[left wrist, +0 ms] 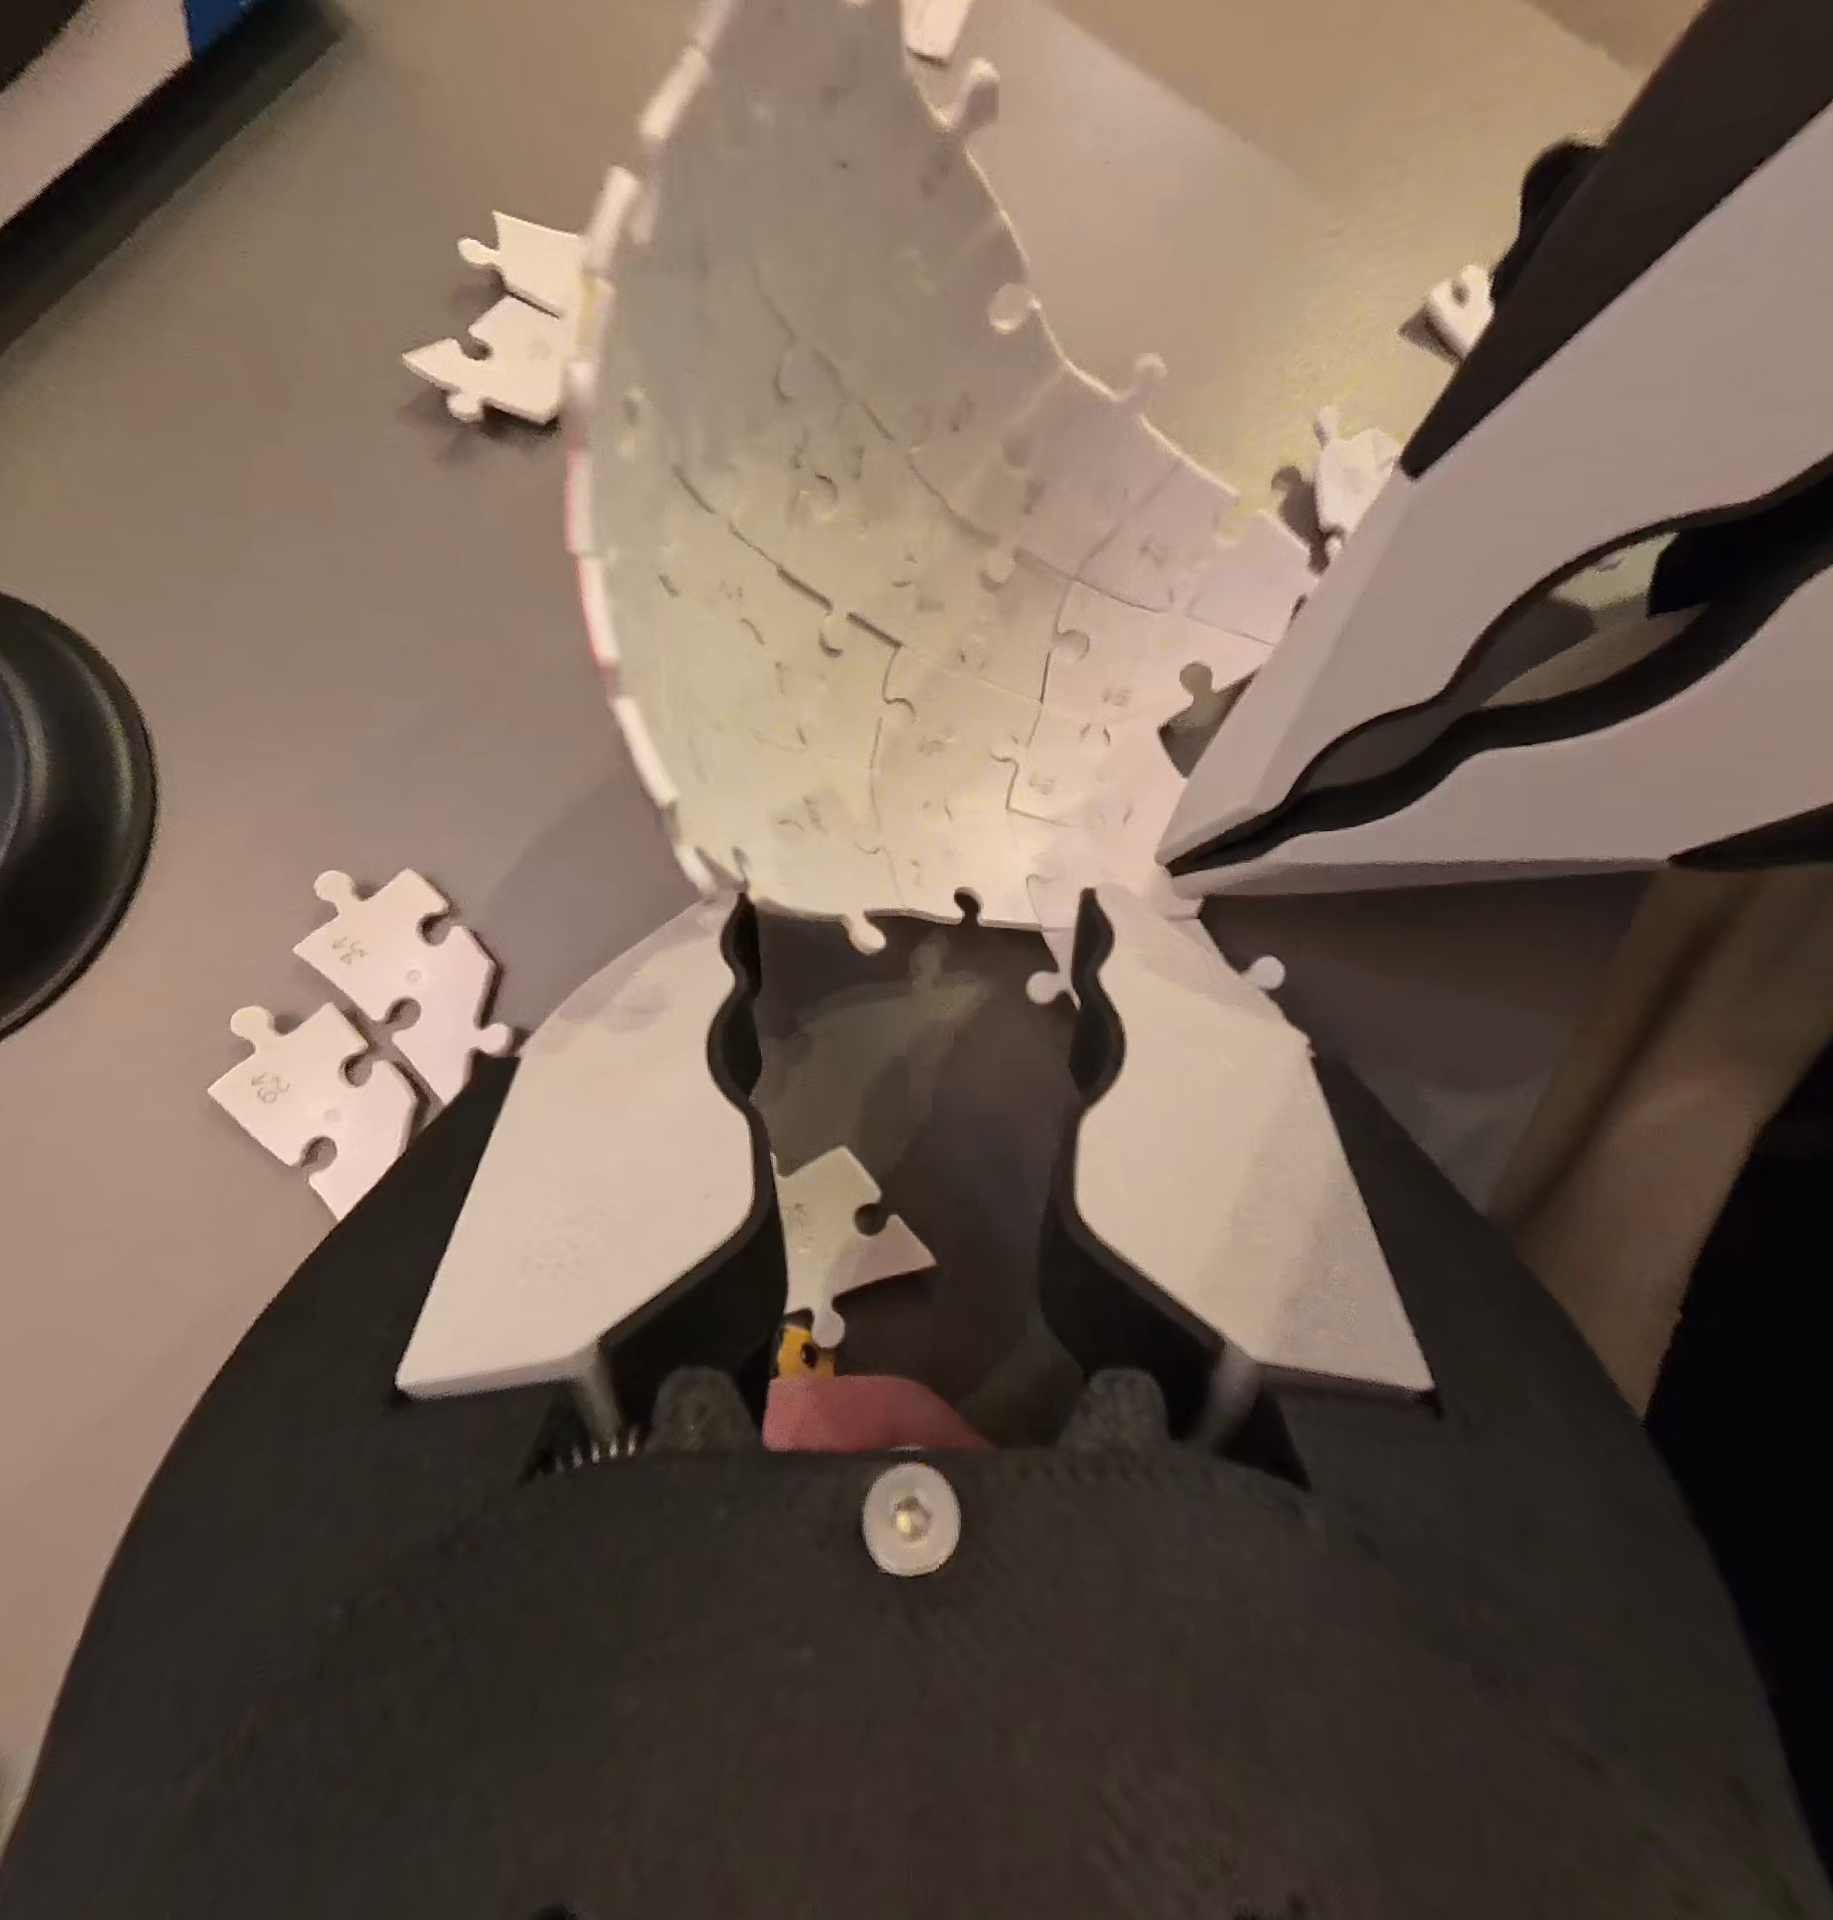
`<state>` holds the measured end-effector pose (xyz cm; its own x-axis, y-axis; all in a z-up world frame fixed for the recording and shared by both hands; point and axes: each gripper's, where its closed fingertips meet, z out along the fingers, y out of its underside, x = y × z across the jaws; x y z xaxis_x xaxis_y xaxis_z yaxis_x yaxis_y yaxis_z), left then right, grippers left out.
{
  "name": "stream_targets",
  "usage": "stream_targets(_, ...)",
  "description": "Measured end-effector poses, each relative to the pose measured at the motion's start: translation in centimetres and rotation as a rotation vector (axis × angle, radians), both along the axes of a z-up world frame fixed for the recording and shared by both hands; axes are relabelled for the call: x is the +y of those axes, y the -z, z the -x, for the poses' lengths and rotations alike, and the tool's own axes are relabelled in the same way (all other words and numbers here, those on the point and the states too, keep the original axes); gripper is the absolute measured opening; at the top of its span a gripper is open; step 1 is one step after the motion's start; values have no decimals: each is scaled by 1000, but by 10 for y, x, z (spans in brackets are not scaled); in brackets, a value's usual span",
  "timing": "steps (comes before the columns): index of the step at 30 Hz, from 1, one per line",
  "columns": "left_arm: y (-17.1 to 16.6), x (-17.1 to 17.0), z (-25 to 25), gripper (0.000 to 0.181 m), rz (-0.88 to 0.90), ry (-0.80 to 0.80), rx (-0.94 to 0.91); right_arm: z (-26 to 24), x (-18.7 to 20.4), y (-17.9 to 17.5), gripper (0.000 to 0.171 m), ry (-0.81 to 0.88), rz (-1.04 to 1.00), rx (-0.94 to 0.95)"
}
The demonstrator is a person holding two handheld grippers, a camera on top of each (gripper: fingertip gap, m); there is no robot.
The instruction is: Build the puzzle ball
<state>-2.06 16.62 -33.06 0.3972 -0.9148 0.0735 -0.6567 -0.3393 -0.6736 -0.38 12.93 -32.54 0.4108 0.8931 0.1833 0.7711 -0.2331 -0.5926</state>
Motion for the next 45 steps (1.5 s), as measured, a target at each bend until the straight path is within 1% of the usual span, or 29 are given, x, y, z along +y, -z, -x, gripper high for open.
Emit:
stream_targets(6,4,0,1,60,-23,2,33,-1,-1,1,0,4,9,5)
stream_targets(12,5,0,3,58,-59,19,47,-4,-1,-8,0,14,10,38)
stream_targets(18,4,4,2,62,-77,40,63,-3,-12,-45,0,-32,27,212)
stream_targets(21,3,9,3,65,-102,62,95,-10,-8,-75,0,-14,6,325)
stream_targets(23,4,8,2,63,-82,88,94,-17,-4,-88,1,-3,-9,366)
stream_targets(29,1,13,1,65,-79,143,106,-35,5,-97,1,49,-38,390)
stream_targets(35,-11,21,9,65,-93,125,102,-57,11,-108,2,105,-55,419)
stream_targets(39,-20,21,15,64,-101,95,103,-87,14,-103,6,181,-35,378)
stream_targets(42,-27,21,17,65,-129,82,119,-114,13,-84,12,236,3,285)
stream_targets(45,-36,23,19,65,-149,52,116,-129,6,-66,14,250,50,204)
